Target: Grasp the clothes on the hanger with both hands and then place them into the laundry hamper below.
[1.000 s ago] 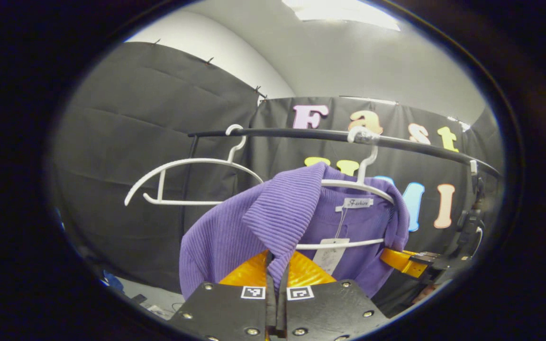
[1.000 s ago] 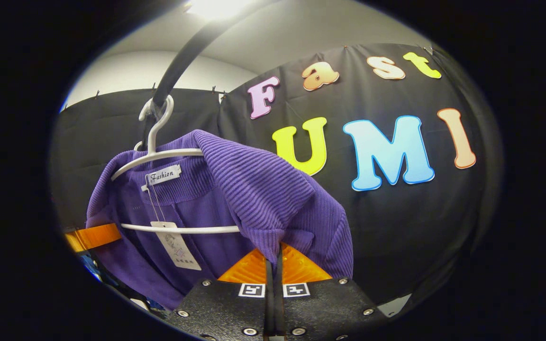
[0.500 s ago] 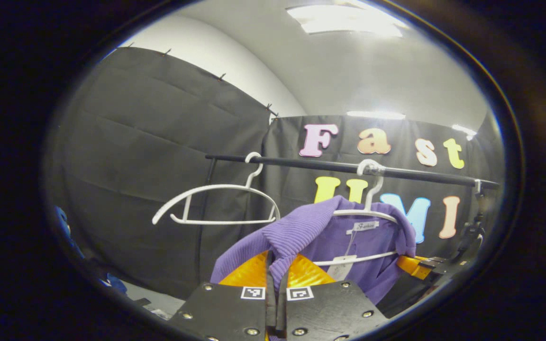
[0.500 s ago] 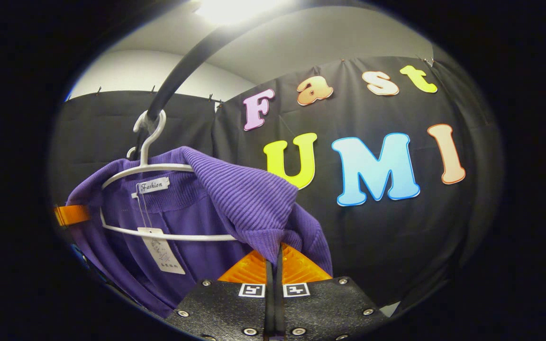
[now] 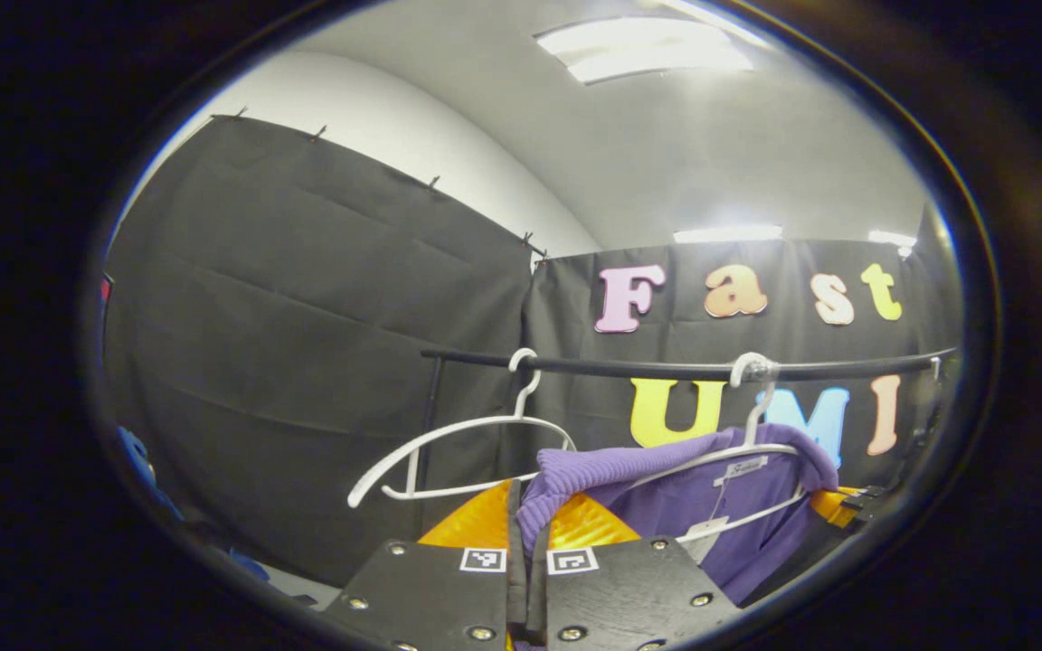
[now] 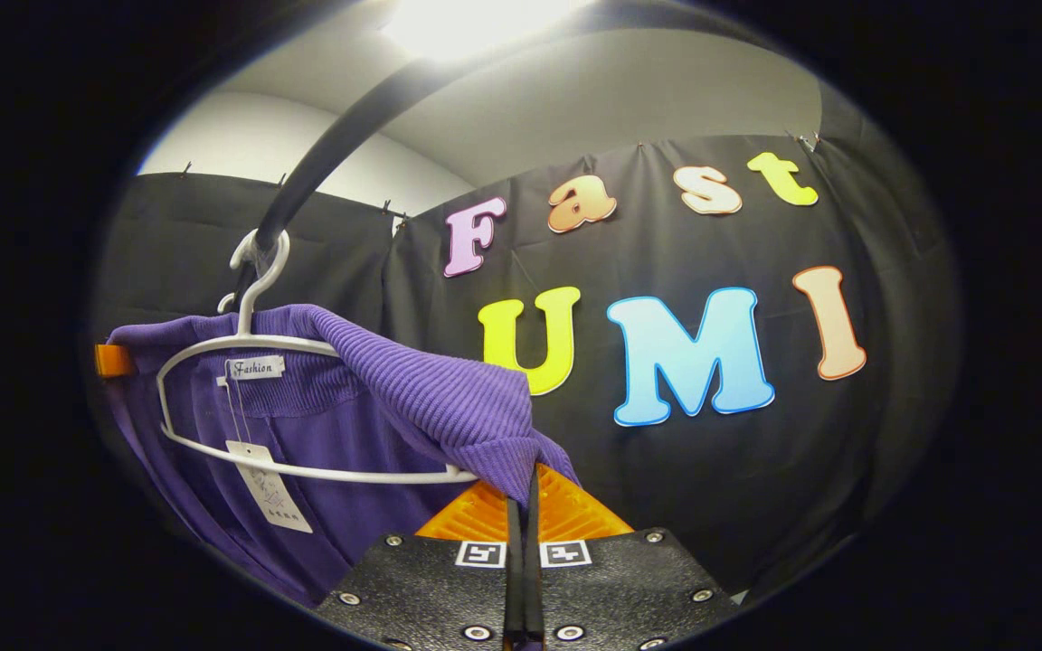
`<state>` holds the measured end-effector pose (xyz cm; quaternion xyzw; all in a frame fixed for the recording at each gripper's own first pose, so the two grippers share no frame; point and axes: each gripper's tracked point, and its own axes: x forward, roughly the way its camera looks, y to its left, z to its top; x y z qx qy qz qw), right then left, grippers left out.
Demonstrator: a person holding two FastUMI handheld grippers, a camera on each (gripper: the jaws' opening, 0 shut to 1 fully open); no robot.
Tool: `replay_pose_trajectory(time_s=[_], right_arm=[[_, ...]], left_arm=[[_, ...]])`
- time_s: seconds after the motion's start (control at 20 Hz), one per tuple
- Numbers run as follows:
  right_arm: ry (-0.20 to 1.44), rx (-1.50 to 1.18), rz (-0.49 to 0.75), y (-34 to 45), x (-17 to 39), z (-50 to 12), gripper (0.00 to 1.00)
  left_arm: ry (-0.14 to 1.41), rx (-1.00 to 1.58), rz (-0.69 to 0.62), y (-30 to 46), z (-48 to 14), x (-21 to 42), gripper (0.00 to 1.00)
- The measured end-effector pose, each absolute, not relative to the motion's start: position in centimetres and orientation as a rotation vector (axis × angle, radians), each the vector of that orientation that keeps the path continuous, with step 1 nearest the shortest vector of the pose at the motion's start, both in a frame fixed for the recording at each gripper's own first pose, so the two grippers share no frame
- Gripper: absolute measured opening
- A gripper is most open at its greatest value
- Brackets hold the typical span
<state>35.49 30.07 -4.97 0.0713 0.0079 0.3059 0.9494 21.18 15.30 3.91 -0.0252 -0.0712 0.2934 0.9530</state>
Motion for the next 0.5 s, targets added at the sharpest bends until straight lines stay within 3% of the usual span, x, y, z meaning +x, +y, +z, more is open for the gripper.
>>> replay_pose_trajectory(time_s=[0.2, 0.25, 0.5], right_arm=[[-0.001, 0.144, 0.645, 29.9, 34.6, -5.3, 0.0], [-0.002, 0.143, 0.663, 30.1, 34.0, -5.2, 0.0], [-0.013, 0.12, 0.708, 30.6, 33.0, -5.1, 0.0]], left_arm=[[-0.167, -0.118, 0.587, 17.1, 4.5, 21.3, 0.06], [-0.169, -0.111, 0.592, 17.6, 4.9, 21.1, 0.01], [-0.177, -0.063, 0.596, 19.5, 6.6, 21.5, 0.01]])
